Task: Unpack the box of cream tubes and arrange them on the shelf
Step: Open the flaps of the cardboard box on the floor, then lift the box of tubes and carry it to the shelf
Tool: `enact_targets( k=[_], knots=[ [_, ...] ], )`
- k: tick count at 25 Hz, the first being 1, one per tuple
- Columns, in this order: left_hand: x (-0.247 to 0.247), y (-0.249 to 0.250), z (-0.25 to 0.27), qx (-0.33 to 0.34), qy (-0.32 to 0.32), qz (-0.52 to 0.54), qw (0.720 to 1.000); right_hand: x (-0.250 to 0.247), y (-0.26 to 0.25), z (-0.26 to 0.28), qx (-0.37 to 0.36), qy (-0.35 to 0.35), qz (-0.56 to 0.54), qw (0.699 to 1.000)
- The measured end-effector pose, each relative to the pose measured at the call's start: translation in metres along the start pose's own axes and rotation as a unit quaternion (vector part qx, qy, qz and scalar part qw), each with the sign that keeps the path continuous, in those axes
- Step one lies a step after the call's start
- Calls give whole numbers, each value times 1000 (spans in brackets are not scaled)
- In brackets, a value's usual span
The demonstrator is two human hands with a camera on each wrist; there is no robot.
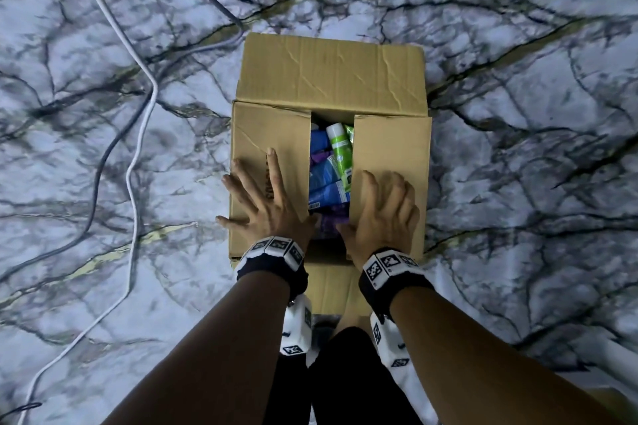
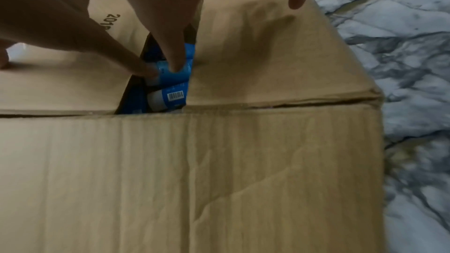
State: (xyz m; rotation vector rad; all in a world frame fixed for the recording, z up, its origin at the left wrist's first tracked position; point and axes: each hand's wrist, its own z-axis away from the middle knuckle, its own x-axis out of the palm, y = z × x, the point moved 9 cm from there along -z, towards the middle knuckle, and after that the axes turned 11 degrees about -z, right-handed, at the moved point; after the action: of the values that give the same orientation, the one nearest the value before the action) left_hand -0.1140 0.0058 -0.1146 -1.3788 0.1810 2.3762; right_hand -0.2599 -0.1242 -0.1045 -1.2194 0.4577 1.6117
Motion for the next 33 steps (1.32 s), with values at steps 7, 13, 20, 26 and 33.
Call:
enact_targets(
  k=[7, 13, 20, 26, 33],
  knots=[
    [-40, -16, 20, 78, -35, 160, 983, -45, -8, 16, -14, -33, -30, 999],
    [-89, -85, 33, 88, 41, 264, 960, -97, 9, 35, 2, -26, -89, 996],
    [-93, -133, 14, 6, 93, 102, 990, -119, 63, 47, 52, 50, -54, 996],
    [-34, -120, -4, -49, -79, 35, 995, -95, 73, 33, 51, 24, 139, 989],
    [-4, -64, -35, 42, -83, 65, 994, -14, 86, -18, 86, -133, -61, 985]
  ],
)
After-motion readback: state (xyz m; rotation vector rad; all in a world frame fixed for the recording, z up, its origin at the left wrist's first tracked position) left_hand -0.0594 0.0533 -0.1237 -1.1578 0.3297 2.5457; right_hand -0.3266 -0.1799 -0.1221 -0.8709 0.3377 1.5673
